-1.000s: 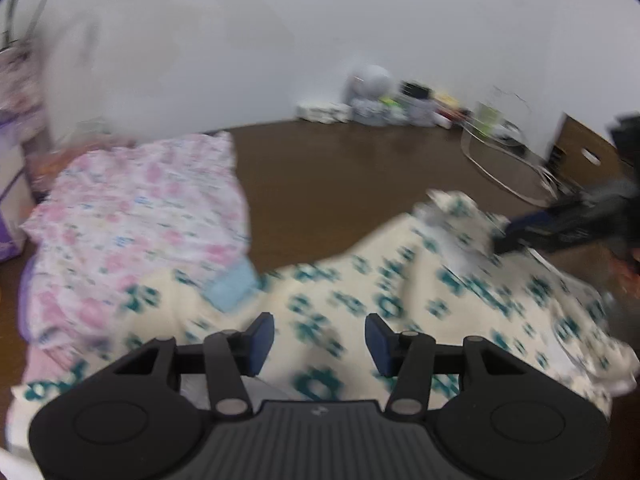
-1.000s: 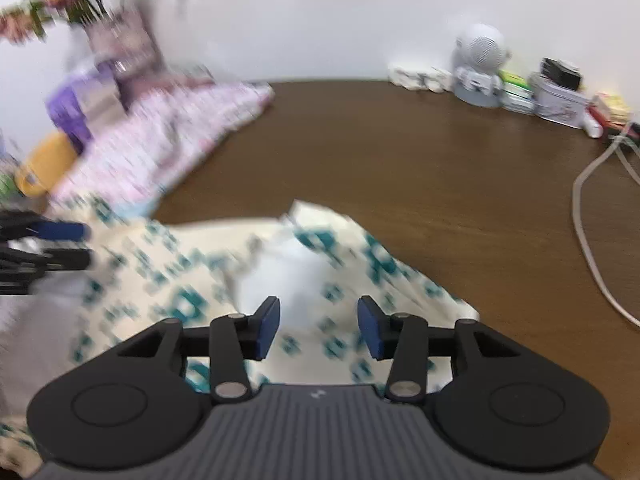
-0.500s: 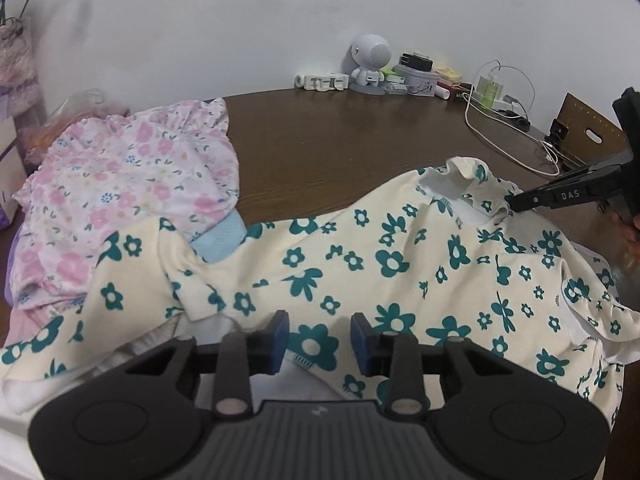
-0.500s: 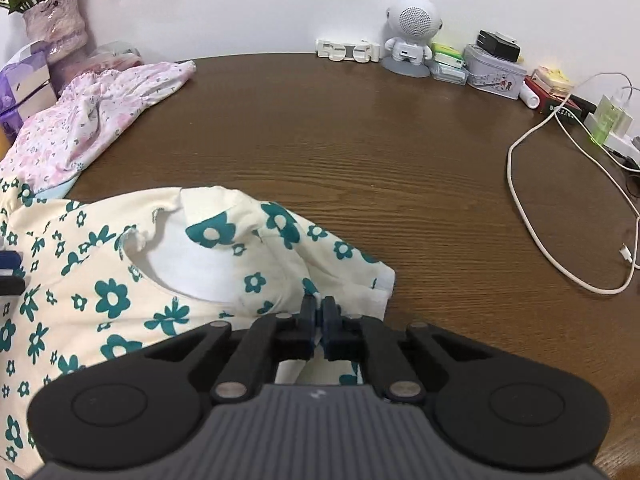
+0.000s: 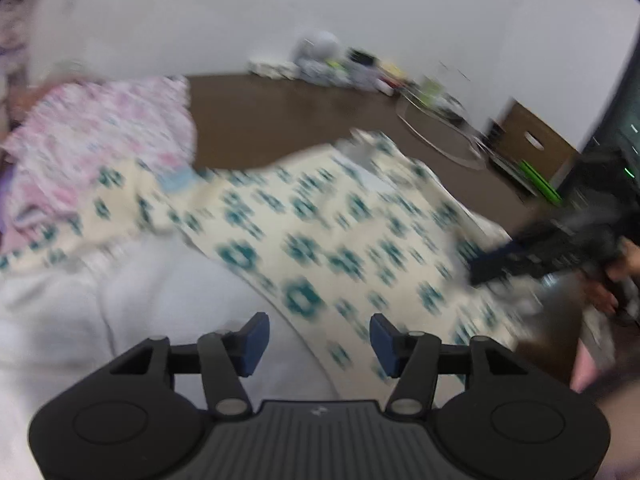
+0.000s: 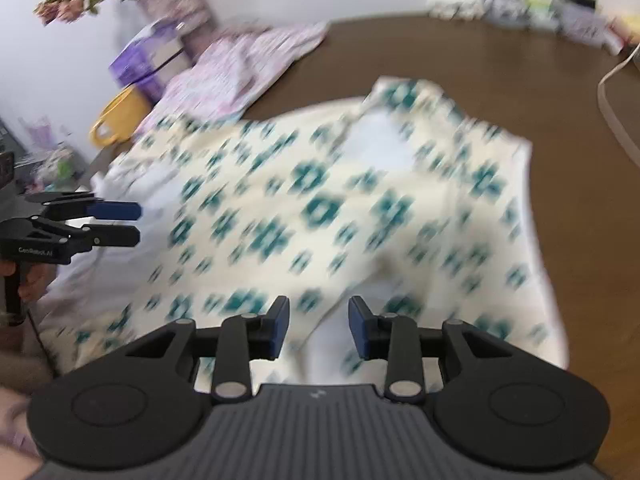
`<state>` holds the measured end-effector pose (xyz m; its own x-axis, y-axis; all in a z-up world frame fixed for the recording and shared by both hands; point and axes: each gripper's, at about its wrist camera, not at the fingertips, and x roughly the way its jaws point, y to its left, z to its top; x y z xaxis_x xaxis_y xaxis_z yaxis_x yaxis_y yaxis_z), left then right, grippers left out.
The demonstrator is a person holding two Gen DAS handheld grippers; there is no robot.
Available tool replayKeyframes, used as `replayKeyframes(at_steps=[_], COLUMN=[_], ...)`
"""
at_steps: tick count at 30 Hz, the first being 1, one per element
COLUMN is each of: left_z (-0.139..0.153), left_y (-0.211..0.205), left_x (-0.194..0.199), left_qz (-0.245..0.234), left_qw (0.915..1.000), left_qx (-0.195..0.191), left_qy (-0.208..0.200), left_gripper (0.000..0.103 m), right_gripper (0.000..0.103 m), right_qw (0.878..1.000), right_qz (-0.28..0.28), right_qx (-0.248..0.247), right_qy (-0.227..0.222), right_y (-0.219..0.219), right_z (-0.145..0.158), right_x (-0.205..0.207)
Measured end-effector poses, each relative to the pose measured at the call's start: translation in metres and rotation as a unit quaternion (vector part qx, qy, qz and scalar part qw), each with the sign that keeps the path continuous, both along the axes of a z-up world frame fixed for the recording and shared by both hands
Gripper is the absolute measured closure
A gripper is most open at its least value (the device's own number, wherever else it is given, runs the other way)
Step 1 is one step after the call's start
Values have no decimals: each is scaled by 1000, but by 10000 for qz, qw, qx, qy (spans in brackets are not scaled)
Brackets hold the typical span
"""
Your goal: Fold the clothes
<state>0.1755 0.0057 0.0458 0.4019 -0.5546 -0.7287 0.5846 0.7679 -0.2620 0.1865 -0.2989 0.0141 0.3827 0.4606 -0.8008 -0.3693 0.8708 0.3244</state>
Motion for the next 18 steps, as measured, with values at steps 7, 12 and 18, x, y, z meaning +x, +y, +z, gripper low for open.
replayKeyframes(at_steps=[7,12,18], left_z=[0,-5,-12], left_y=[4,7,14], left_x=[-63,-81,-82], left_qz=[-436,-422,-557], left_qw=[9984,9971,9935], left_qx=[366,635,976], left_qy=[34,76,175], left_gripper=[39,38,91], right_gripper=[64,88,101], right_qw=[9996,9994,9965], right_qz=[137,344,815], right_qx=[173,62,-139], right_qy=[169,7,132], right_y=[4,7,2], right_z=[-7,-7,7], right_x=[-22,-26,-37])
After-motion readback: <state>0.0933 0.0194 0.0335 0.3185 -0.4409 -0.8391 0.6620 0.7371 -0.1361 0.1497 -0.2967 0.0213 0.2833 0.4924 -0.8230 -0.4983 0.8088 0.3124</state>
